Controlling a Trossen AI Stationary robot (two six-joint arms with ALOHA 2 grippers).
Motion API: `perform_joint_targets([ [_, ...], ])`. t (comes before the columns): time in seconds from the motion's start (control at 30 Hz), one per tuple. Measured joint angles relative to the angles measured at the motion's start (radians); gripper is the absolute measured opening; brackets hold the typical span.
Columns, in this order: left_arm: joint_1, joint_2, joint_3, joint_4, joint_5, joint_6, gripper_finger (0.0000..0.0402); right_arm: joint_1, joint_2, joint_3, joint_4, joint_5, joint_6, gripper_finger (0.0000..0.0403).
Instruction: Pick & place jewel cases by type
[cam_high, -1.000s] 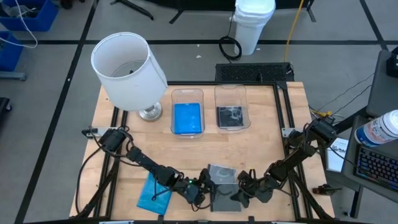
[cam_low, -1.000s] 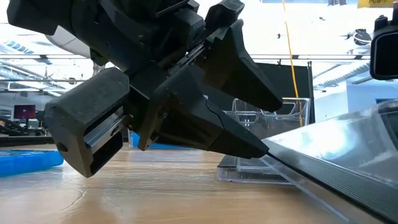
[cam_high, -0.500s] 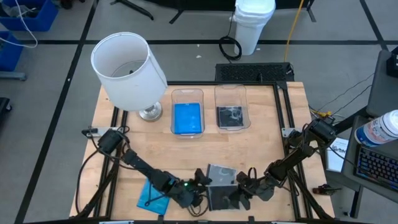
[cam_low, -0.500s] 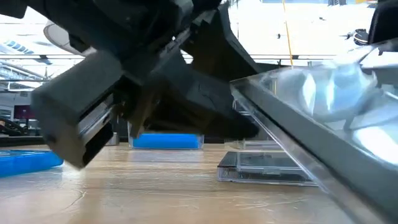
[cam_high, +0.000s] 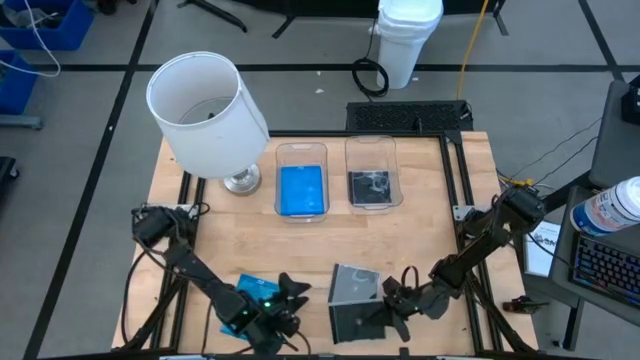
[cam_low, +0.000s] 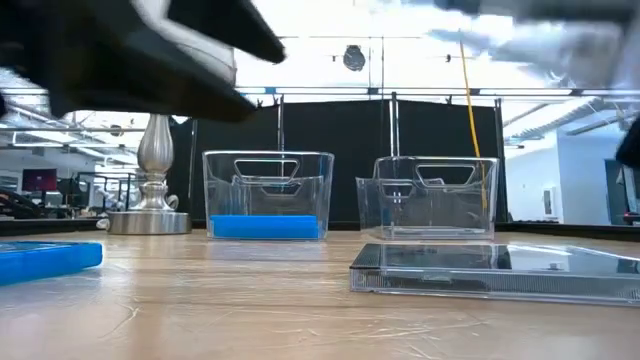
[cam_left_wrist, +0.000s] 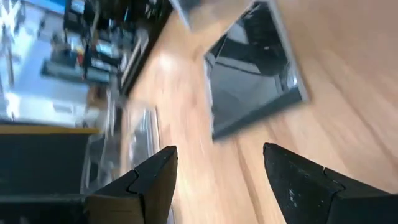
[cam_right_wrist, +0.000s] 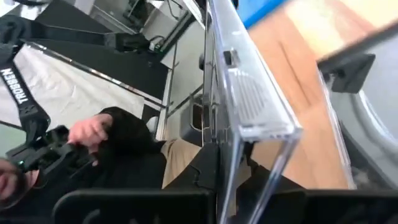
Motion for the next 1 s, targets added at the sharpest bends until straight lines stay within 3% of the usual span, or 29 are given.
perform_joint_targets([
  [0.13, -0.008, -0.01, 0.0, -0.185, -0.01, -0.242, 0.0241, -0.011, -0.089, 0.0, -0.029, 0.023, -0.073, 0.0007],
  [0.27, -0.003, -0.008, -0.004, -0.33, 0.013, -0.415, 0.0241, -0.062, -0.287, 0.001, -0.192, 0.023, -0.166, 0.0007],
  [0.4, 0.004, -0.007, -0.018, -0.354, 0.027, -0.477, 0.0241, -0.152, -0.514, 0.062, -0.591, 0.035, -0.238, 0.0006],
  [0.57, 0.001, -0.008, -0.029, -0.347, 0.028, -0.389, 0.0241, -0.313, -0.686, 0.236, -1.109, 0.052, -0.315, 0.0006],
  [0.77, 0.035, -0.054, -0.066, -0.342, 0.039, -0.34, 0.0241, -0.568, -0.73, 0.471, -1.439, 0.028, -0.422, 0.0006],
  [1.0, 0.065, -0.153, -0.147, -0.342, 0.062, -0.397, 0.0241, -0.93, -0.63, 0.66, -1.704, -0.232, -0.483, 0.0006],
])
